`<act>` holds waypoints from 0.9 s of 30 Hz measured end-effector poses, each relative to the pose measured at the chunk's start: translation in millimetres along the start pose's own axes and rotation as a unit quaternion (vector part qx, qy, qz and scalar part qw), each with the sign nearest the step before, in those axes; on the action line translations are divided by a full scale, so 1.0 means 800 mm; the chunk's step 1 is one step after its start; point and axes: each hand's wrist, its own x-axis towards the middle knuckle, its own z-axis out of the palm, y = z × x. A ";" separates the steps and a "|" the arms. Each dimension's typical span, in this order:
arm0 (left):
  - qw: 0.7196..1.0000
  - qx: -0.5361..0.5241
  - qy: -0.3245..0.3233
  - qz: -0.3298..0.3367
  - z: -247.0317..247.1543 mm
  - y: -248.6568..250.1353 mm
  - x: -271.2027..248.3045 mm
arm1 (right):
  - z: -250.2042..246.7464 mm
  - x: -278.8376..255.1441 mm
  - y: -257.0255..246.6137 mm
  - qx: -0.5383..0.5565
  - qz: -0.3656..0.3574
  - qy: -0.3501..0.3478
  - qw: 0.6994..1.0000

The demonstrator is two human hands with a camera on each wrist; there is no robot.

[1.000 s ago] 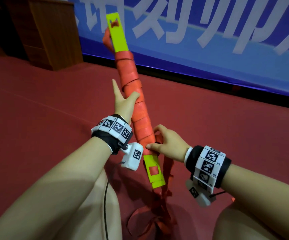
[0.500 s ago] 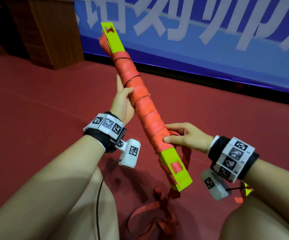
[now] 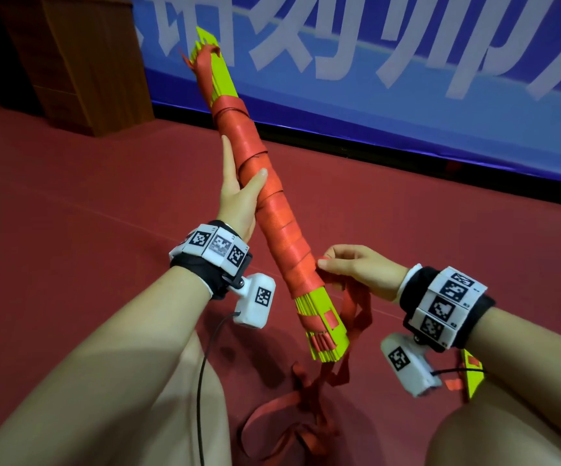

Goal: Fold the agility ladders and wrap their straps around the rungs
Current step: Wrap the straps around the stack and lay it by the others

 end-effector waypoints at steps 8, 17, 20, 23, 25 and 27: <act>0.997 0.060 0.012 0.043 0.008 0.000 -0.006 | 0.010 -0.007 -0.009 -0.409 -0.093 0.149 0.895; 0.989 0.003 0.146 0.038 -0.004 0.009 -0.003 | 0.051 -0.025 -0.006 -0.434 -0.084 0.120 0.889; 0.986 -0.040 0.163 -0.002 -0.009 0.016 -0.001 | 0.062 -0.019 -0.005 -0.479 -0.101 0.143 0.860; 0.986 -0.071 0.147 -0.036 -0.016 0.023 0.002 | 0.063 -0.018 -0.012 -0.467 -0.109 0.140 0.867; 0.991 -0.054 0.119 -0.039 -0.025 0.028 0.003 | 0.060 -0.019 -0.019 -0.402 -0.107 0.107 0.903; 0.995 -0.021 0.088 -0.030 -0.034 0.034 -0.001 | 0.058 -0.019 -0.021 -0.297 -0.122 0.041 0.946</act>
